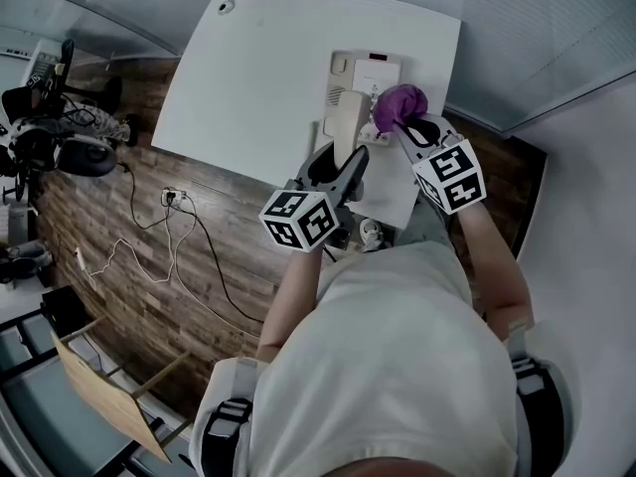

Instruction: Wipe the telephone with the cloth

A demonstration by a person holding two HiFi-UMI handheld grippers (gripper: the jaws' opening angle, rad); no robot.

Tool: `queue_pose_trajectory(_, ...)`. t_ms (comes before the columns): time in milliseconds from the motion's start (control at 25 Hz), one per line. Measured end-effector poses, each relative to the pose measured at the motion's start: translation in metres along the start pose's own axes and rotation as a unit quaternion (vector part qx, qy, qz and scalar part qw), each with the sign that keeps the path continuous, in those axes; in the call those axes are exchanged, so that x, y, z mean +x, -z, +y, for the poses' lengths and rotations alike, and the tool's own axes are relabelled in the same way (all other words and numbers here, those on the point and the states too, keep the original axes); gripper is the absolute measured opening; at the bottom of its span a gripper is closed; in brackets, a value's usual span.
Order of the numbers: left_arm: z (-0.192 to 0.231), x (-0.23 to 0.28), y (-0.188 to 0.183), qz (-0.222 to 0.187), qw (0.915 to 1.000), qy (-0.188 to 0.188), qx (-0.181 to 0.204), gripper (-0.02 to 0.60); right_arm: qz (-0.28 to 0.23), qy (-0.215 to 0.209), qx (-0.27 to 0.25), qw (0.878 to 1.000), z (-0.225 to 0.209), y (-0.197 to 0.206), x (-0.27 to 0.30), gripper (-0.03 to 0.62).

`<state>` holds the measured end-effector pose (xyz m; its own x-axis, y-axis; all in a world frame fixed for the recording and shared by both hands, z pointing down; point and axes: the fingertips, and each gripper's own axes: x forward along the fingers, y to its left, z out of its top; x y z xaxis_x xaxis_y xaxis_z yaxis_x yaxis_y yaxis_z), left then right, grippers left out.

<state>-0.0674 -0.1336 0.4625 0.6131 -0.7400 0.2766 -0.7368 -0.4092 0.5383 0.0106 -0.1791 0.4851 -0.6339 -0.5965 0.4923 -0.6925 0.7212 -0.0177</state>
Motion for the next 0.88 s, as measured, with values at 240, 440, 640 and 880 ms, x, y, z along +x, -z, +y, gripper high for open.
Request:
queue_pose_trajectory(240,-0.016,-0.016,0.002,-0.014,0.9991,0.041,-0.003,0.225,0.001,-0.025,-0.040,0.999,0.026,-0.014,-0.002,0.046)
queue_pose_trajectory(440,-0.018,-0.025,0.004,-0.017,0.9988,0.045,0.001,0.225,0.003,-0.040,-0.068,0.997,0.049,-0.019,-0.003,0.046)
queue_pose_trajectory(640,-0.018,-0.031,0.004,-0.024,0.9985,0.050,0.000,0.225,-0.003,-0.069,-0.094,0.993,0.071,-0.019,-0.004,0.046)
queue_pose_trajectory(880,-0.016,-0.039,0.001,-0.030,0.9985,0.046,-0.003,0.225,-0.001,-0.083,-0.130,0.988,0.089,-0.018,-0.006,0.046)
